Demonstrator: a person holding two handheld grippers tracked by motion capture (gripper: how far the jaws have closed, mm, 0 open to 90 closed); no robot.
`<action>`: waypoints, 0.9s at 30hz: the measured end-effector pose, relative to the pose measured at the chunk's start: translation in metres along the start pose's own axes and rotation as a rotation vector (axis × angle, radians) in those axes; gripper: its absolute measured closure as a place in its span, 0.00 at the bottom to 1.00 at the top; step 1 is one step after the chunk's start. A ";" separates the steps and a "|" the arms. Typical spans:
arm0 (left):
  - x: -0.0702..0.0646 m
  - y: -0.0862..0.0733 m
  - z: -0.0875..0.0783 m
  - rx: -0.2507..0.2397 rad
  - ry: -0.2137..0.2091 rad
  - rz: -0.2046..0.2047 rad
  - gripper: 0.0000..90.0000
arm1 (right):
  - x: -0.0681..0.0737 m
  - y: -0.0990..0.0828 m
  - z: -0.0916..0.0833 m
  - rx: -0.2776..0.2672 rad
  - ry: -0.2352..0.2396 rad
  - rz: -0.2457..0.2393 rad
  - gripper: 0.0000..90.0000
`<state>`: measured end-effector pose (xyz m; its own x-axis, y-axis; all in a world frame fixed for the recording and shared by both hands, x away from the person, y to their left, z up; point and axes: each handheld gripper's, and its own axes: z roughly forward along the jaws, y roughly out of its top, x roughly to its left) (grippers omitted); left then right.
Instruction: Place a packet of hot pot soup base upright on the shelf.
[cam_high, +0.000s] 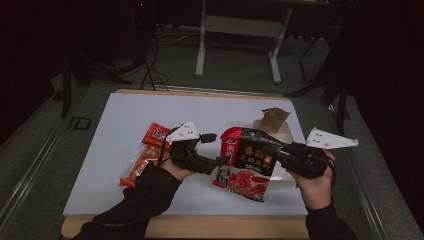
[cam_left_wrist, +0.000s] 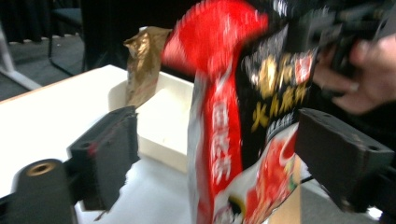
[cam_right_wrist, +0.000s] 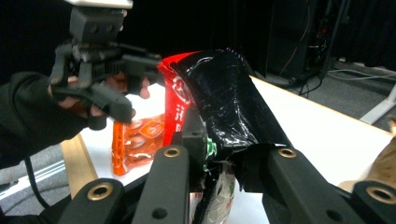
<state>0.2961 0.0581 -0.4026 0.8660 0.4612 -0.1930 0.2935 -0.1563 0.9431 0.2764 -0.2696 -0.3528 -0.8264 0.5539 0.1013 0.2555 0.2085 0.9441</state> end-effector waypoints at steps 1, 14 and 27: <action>0.001 0.000 -0.001 -0.004 -0.010 -0.015 0.12 | -0.002 0.002 -0.002 -0.010 -0.001 0.005 0.85; 0.010 -0.023 -0.032 -0.007 0.044 -0.055 0.04 | -0.031 0.030 -0.023 -0.063 -0.076 -0.022 0.85; 0.003 -0.066 -0.060 0.042 0.080 -0.029 0.04 | -0.074 0.035 -0.038 -0.080 -0.200 -0.021 0.85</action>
<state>0.2550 0.1224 -0.4493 0.8223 0.5344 -0.1957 0.3358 -0.1780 0.9250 0.3277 -0.3336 -0.3156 -0.7127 0.7011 0.0245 0.1920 0.1613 0.9681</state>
